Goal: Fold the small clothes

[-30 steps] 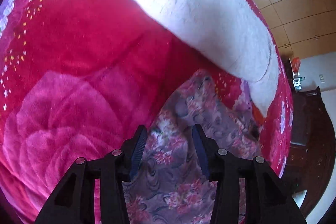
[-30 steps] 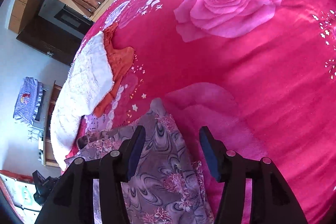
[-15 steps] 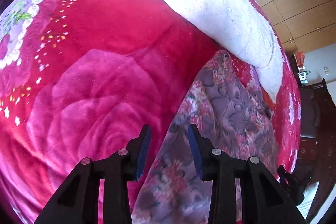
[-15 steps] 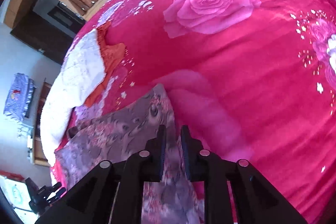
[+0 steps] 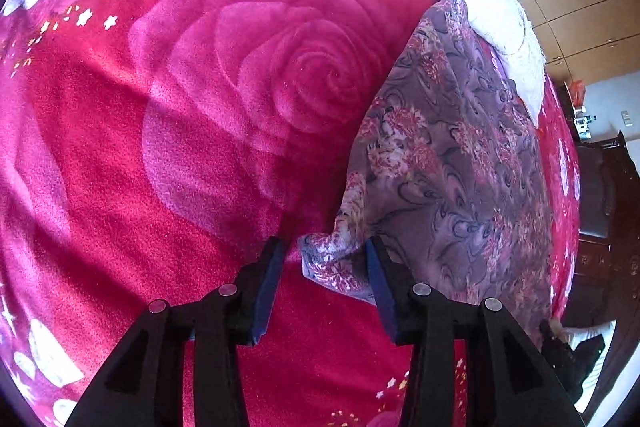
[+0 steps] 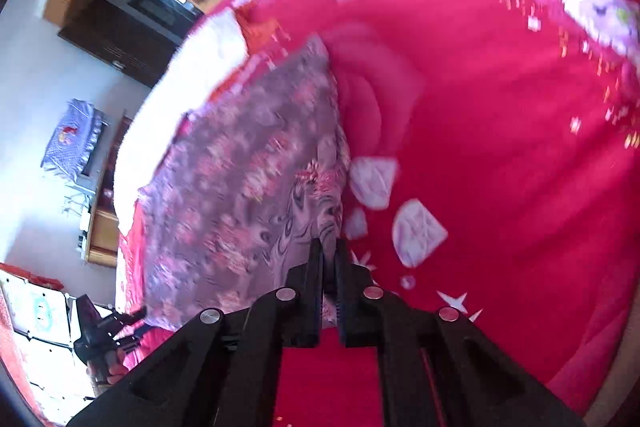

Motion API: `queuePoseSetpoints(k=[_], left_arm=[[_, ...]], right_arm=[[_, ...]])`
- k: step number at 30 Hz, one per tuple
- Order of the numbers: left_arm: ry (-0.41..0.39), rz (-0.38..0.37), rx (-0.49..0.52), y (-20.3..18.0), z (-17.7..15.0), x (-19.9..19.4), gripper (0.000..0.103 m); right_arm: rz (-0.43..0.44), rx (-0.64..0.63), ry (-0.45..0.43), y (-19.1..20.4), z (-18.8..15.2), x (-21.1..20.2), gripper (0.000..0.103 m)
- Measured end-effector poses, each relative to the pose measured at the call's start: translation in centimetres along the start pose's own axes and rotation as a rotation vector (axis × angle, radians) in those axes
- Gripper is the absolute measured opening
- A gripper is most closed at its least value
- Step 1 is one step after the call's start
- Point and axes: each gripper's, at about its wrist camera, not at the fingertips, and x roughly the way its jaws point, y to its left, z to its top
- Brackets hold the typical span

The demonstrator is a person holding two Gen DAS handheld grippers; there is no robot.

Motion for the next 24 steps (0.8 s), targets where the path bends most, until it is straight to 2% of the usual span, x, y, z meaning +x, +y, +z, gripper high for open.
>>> queuePoseSetpoints(k=[2,4,5,6,7,9,11,13,17,19,21,22,23,24], left_arm=[[-0.005,0.015,-0.001,0.1,-0.3,-0.1,0.043],[-0.008,0.022,-0.026,0.2,-0.6,-0.3,0.043],[-0.005,0.026,-0.038,0.6,-0.8,-0.4,0.043],[-0.002,0.031,-0.047,0.5,-1.0,-0.8,0.042],[0.002,0.028,-0.048,0.7,-1.0,-1.4,0.040],[-0.013,-0.004,-0.037,0.0,-1.4,-2.6,0.040],[-0.054,-0.055,-0.017,-1.0,-2.1,-4.4,0.040],[-0.084,-0.066,0.023,-2.8,-2.7,-5.2,0.043],[-0.089,0.015,0.117,-6.6,-3.8,-3.5,0.046],[-0.065,0.081,0.125,-7.4,-4.2,-1.3,0.048],[-0.027,0.186,0.120,-7.5,-4.5,1.5,0.048],[-0.052,0.209,0.132,-7.9,-4.6,1.9,0.048],[-0.088,0.223,0.149,-8.5,-5.0,1.7,0.054],[-0.086,0.229,0.166,-9.0,-5.3,1.9,0.063]], right_arm=[[-0.035,0.018,0.008,-0.6,0.1,0.1,0.003],[-0.134,0.025,0.086,-1.8,-0.7,2.0,0.004],[-0.153,0.031,0.120,-2.3,-1.2,2.8,0.004],[-0.140,0.038,0.110,-2.4,-1.4,2.7,0.006],[-0.132,0.048,0.081,-2.2,-1.5,2.1,0.015],[-0.128,0.062,0.026,-1.5,-1.2,0.5,0.016],[-0.082,0.024,-0.061,0.3,-0.4,-1.1,0.018],[-0.053,-0.034,-0.123,2.3,0.3,-1.8,0.030],[-0.111,-0.179,-0.139,5.0,0.3,-0.2,0.034],[-0.173,-0.221,-0.086,4.7,-0.3,1.6,0.037],[-0.265,-0.202,0.041,3.4,-0.7,4.6,0.037],[-0.261,-0.193,0.052,3.0,-0.8,5.2,0.037],[-0.241,-0.184,0.017,2.9,-0.7,4.6,0.037],[-0.229,-0.153,0.015,2.9,-0.3,4.1,0.037]])
